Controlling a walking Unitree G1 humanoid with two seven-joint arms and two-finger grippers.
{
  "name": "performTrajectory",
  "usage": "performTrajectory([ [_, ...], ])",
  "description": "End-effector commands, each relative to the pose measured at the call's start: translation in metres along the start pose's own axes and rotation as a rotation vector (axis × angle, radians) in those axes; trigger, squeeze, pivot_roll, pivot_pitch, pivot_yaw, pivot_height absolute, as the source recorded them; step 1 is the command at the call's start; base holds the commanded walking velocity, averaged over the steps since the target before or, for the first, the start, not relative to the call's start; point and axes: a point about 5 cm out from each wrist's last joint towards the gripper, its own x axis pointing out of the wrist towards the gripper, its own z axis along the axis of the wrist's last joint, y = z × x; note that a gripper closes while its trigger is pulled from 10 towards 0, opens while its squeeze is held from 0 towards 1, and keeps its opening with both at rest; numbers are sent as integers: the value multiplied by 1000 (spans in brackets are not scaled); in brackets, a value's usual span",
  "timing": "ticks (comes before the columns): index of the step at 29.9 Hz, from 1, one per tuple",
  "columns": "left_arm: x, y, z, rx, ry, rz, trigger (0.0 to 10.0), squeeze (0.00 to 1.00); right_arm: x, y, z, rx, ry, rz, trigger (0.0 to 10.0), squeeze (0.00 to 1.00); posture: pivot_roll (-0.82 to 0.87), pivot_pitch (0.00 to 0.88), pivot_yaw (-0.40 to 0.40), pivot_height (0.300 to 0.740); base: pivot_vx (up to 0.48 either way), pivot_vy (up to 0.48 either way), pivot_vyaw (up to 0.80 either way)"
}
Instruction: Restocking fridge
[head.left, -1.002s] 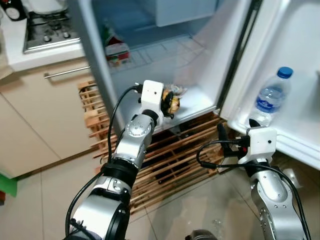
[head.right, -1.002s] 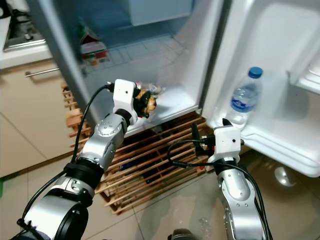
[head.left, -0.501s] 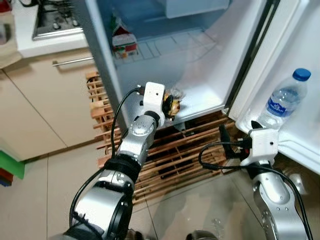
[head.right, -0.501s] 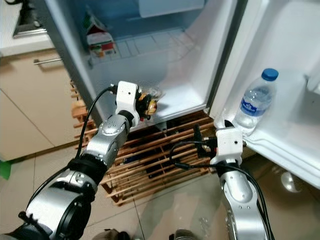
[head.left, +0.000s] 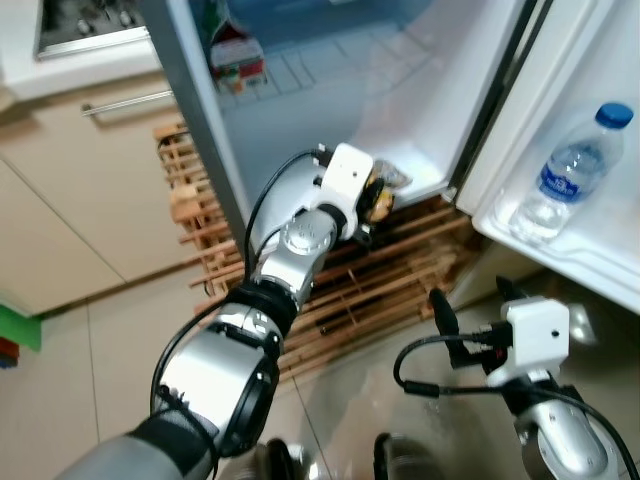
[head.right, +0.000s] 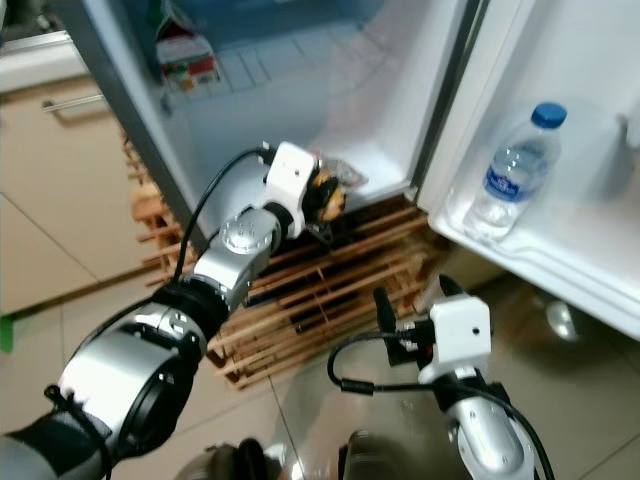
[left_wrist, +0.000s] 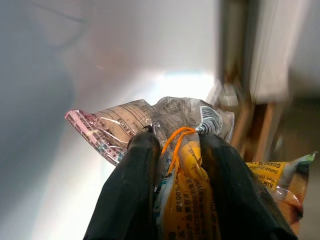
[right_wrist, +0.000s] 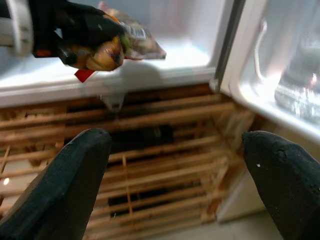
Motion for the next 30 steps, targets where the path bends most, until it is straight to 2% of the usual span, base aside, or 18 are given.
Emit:
performTrajectory([
  [1, 1, -2, 2, 82, -11, -14, 10000, 0, -7, 2, 3, 10, 9, 4, 10000, 0, -431, 328, 58, 740, 0, 0, 0],
  [4, 2, 7, 14, 286, -56, 5, 10000, 0, -18, 7, 4, 11, 40, 6, 10000, 0, -444, 356, 70, 740, 0, 0, 0],
  [5, 2, 7, 14, 286, -56, 5, 10000, 0, -18, 7, 4, 11, 40, 6, 10000, 0, -444, 356, 70, 740, 0, 0, 0],
  [7, 4, 24, 37, 434, -146, 54, 10000, 0, -27, 13, 5, 20, 59, -4, 10000, 0, -455, 380, 89, 740, 0, 0, 0],
  [8, 4, 24, 37, 434, -146, 54, 10000, 0, -27, 13, 5, 20, 59, -4, 10000, 0, -455, 380, 89, 740, 0, 0, 0],
  [10, 4, 35, 53, 435, -203, 85, 10000, 0, -33, 16, 6, 29, 72, -16, 10000, 0, -458, 389, 101, 740, 0, 0, 0],
  [11, 4, 42, 60, 408, -225, 98, 10000, 0, -35, 16, 5, 35, 79, -24, 10000, 0, -459, 392, 106, 740, 0, 0, 0],
  [12, 3, 53, 66, 268, -221, 120, 10000, 0, -39, 18, 4, 47, 90, -40, 10000, 0, -457, 398, 121, 740, 0, 0, 0],
  [15, 3, 59, 60, 65, -189, 124, 10000, 0, -41, 20, 4, 55, 93, -53, 10000, 0, -457, 400, 128, 740, 0, 0, 0],
  [16, 3, 59, 60, 65, -189, 124, 10000, 0, -41, 20, 4, 55, 93, -53, 10000, 0, -457, 400, 128, 740, 0, 0, 0],
  [17, 2, 62, 52, -127, -169, 147, 10000, 0, -41, 20, 6, 59, 84, -69, 10000, 0, -460, 402, 137, 740, 0, 0, 0],
  [18, 1, 62, 47, -180, -168, 157, 10000, 0, -40, 19, 7, 61, 79, -82, 10000, 0, -461, 400, 132, 740, 0, 0, 0],
  [23, 0, 54, 36, -244, -164, 161, 10000, 0, -38, 16, 8, 59, 77, -91, 10000, 0, -449, 396, 121, 740, 0, 0, 0],
  [26, -2, 53, 28, -389, -169, 213, 10000, 0, -33, 10, 9, 59, 61, -108, 10000, 0, -433, 381, 104, 740, 0, 0, 0],
  [28, -5, 52, 27, -458, -220, 252, 10000, 0, -27, 5, 13, 55, 32, -129, 10000, 0, -420, 363, 85, 740, 0, 0, 0],
  [29, -5, 52, 27, -458, -220, 252, 10000, 0, -27, 5, 13, 55, 32, -129, 10000, 0, -420, 363, 85, 740, 0, 0, 0],
  [30, -11, 51, 31, -478, -286, 301, 10000, 0, -19, 0, 17, 51, -1, -156, 10000, 0, -402, 344, 73, 740, 0, 0, 0],
])
